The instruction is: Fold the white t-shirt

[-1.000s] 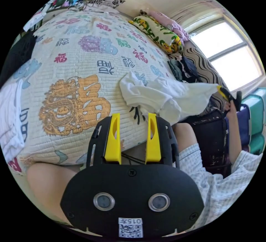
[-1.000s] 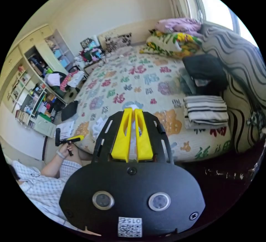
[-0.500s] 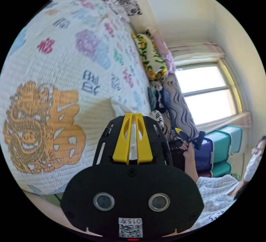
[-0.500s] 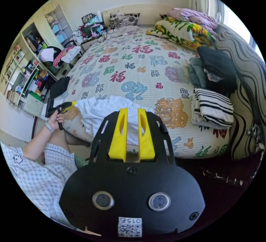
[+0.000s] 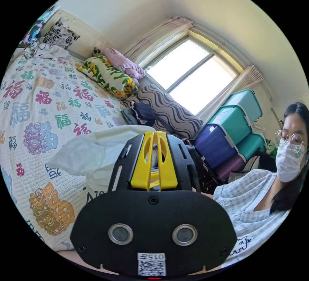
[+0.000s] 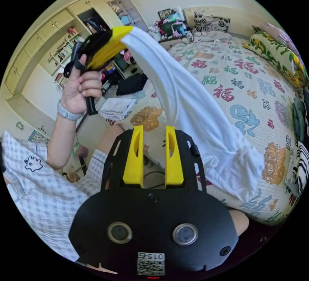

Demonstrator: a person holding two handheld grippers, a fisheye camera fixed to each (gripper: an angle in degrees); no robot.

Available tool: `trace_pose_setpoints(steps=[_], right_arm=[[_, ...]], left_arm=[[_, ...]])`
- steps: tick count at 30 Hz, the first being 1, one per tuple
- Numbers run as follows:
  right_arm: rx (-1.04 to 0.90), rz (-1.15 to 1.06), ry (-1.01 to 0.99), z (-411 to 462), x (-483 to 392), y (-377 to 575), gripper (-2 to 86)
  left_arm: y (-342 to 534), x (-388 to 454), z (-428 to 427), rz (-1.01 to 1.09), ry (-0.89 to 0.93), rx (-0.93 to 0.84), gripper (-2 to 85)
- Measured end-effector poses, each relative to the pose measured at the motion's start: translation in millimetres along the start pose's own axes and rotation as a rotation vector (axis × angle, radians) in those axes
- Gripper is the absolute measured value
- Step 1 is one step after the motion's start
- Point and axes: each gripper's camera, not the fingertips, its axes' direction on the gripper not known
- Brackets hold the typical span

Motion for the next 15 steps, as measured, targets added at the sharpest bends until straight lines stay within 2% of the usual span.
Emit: trace_pose_setpoints(steps=[3, 7, 9, 11, 12, 13, 15], right_arm=[[0.132, -0.072, 0.031, -32.2, -3.5, -6.9, 9.3], [0.185, -0.342, 0.189, -71.7, -11.0, -31.7, 9.3], [0.109, -0.427, 0.163, -64.6, -6.3, -49.7, 10.0], [-0.069, -0.461, 0.021, -32.3, 3.7, -75.2, 9.4], [-0.107, -0.464, -0.017, -22.1, 5.5, -80.0, 8.8], [-0.159, -0.453, -0.037, -1.8, 9.0, -87.6, 4.2], [-0.182, -0.387, 0.005, 24.6, 18.3, -96.7, 1.3]], left_arm=[[7.1, 10.7, -2.3, 0.057, -0.065, -0.062, -0.3], [18.4, 12.0, 0.2, 0.095, 0.003, -0.135, -0.1], [25.8, 8.4, 1.1, 0.084, 0.039, -0.135, 0.3], [32.5, 1.0, -1.8, 0.045, 0.020, -0.088, 0.9], [38.9, -7.5, -4.9, -0.004, -0.025, -0.064, 1.6], [42.9, -12.3, -6.6, -0.031, -0.056, -0.060, 2.1], [68.8, -33.6, -20.8, -0.177, -0.210, -0.036, 5.2]])
